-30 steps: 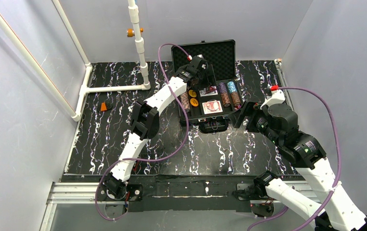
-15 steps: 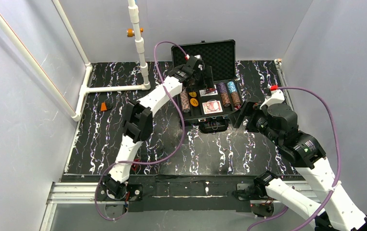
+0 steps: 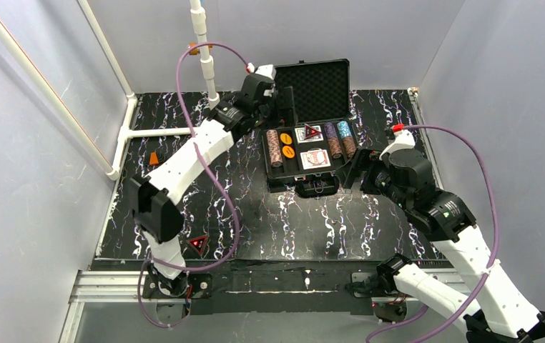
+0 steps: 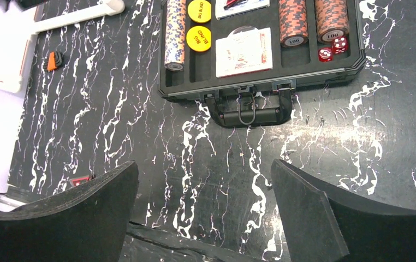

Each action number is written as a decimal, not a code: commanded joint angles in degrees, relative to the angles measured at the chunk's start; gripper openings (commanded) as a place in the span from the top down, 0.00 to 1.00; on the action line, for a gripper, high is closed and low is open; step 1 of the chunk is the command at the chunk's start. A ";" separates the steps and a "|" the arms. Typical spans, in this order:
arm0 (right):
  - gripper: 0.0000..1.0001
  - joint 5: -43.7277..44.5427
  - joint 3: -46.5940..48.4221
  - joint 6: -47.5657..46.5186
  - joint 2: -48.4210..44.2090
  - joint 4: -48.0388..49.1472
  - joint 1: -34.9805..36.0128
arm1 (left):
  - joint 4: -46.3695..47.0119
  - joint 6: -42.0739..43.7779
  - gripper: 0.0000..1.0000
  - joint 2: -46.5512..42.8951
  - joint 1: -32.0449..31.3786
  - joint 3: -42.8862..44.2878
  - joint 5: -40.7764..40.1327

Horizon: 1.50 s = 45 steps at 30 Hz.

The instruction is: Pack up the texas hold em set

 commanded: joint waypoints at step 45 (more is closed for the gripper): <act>0.01 -11.56 -8.67 1.02 5.68 8.55 0.13 | -42.60 -43.84 0.02 -55.74 0.87 -68.86 -16.01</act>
